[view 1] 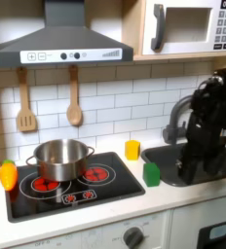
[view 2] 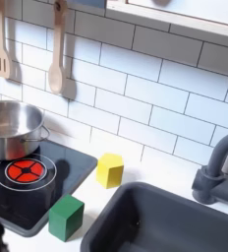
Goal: Push button
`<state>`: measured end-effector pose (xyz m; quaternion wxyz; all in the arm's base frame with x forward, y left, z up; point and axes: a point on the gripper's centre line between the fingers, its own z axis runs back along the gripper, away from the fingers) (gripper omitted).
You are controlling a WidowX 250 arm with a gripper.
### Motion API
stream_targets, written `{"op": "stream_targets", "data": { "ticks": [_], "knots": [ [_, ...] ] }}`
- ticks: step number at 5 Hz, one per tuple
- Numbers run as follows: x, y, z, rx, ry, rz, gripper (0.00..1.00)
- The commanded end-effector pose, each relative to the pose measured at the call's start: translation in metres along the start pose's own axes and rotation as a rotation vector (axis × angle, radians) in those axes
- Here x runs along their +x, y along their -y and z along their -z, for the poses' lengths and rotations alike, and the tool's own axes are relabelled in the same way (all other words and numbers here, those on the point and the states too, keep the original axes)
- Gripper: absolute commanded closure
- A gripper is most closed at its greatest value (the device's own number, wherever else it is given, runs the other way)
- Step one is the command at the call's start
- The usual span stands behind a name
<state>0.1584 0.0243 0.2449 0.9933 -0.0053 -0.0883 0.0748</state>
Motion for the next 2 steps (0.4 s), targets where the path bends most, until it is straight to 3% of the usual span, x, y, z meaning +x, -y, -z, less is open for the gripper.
{"op": "stream_targets", "data": {
  "ticks": [1,2],
  "knots": [
    [0.028,-0.025,0.002,0.037,0.050,-0.038,0.00],
    [0.041,-0.031,0.005,0.040,0.084,-0.030,0.00]
  ]
}}
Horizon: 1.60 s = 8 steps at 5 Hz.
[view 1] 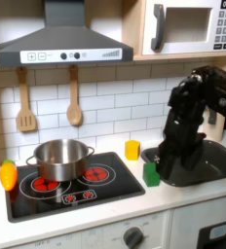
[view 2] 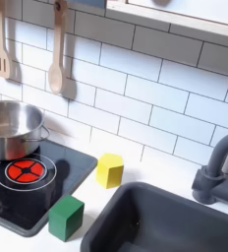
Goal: Push button
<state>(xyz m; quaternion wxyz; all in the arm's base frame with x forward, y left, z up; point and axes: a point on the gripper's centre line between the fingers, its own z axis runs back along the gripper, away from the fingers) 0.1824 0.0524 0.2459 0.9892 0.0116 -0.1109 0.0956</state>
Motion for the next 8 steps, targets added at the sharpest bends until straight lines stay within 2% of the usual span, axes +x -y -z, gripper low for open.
{"op": "stream_targets", "data": {
  "ticks": [1,2,3,5,6,7,8],
  "knots": [
    [0.033,-0.005,0.003,0.008,0.081,0.033,0.00],
    [0.053,-0.012,0.000,0.004,0.111,0.004,0.00],
    [0.078,-0.009,-0.010,-0.010,0.171,0.020,0.00],
    [0.111,-0.013,-0.026,-0.009,0.265,0.027,0.00],
    [0.123,-0.022,-0.027,-0.013,0.293,0.000,1.00],
    [0.134,-0.026,-0.027,-0.021,0.325,-0.005,1.00],
    [0.150,-0.029,-0.036,-0.023,0.386,-0.003,1.00]
  ]
}}
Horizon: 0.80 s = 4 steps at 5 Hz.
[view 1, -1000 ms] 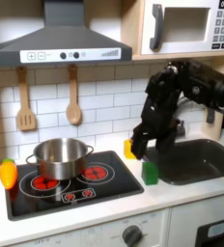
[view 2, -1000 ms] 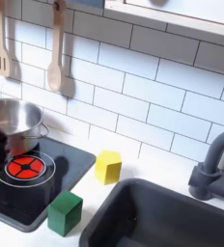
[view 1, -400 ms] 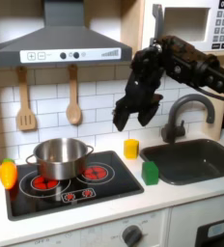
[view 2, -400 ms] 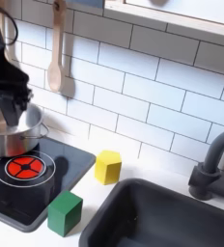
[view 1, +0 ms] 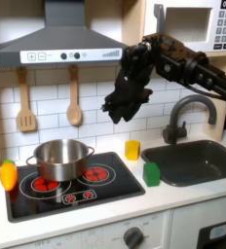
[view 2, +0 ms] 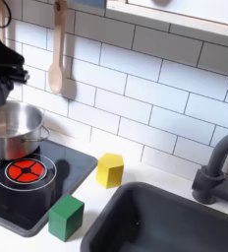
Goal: Push button
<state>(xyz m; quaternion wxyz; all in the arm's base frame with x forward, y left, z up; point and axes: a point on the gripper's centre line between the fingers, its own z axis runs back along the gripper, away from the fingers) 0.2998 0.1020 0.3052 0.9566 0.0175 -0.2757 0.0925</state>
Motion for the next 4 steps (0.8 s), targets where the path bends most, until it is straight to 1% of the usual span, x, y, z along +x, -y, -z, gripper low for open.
{"op": "stream_targets", "data": {
  "ticks": [1,2,3,4],
  "knots": [
    [0.030,-0.006,0.003,0.001,0.097,-0.002,1.00],
    [0.039,-0.005,0.003,0.008,0.115,0.012,1.00],
    [0.053,-0.006,-0.001,0.009,0.171,0.015,1.00],
    [0.070,-0.013,-0.008,0.028,0.243,0.008,1.00]
  ]
}}
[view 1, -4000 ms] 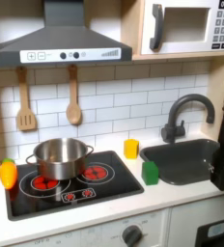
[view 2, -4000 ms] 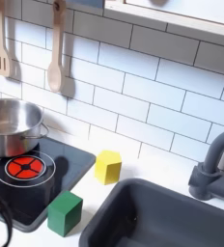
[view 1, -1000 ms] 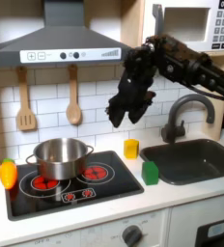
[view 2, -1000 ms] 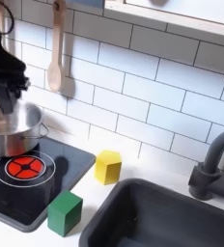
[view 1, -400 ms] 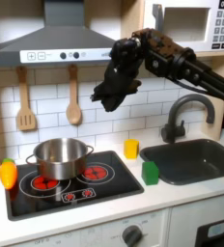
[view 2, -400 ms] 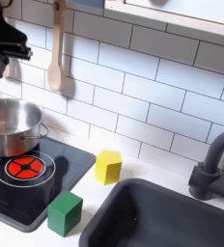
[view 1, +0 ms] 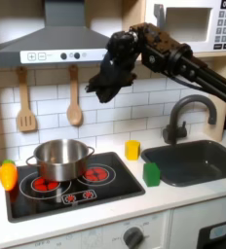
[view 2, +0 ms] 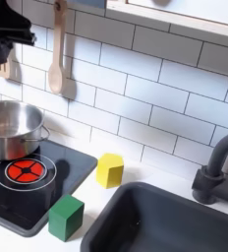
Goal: Push button
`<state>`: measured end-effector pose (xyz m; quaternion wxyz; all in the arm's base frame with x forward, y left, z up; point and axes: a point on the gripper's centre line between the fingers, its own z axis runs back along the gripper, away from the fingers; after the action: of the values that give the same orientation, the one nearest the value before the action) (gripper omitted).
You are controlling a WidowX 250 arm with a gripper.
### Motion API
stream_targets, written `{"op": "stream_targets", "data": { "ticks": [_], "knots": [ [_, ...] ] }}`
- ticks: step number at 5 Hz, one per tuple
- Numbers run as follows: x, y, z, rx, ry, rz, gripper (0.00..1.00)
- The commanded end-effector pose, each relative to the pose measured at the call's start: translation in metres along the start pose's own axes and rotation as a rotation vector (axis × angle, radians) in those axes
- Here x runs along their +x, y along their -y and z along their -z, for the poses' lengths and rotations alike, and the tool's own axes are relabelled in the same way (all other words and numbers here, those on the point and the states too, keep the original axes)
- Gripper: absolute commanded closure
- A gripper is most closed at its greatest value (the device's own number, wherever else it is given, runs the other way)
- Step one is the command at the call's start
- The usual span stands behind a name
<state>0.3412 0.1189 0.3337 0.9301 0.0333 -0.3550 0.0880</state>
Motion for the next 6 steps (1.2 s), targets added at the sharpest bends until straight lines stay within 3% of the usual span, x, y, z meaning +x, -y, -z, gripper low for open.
{"op": "stream_targets", "data": {
  "ticks": [1,4,6],
  "knots": [
    [0.034,-0.010,-0.008,0.023,0.138,0.007,1.00],
    [0.058,-0.016,-0.025,0.030,0.236,0.012,1.00],
    [0.070,-0.015,-0.025,0.033,0.294,0.002,1.00]
  ]
}}
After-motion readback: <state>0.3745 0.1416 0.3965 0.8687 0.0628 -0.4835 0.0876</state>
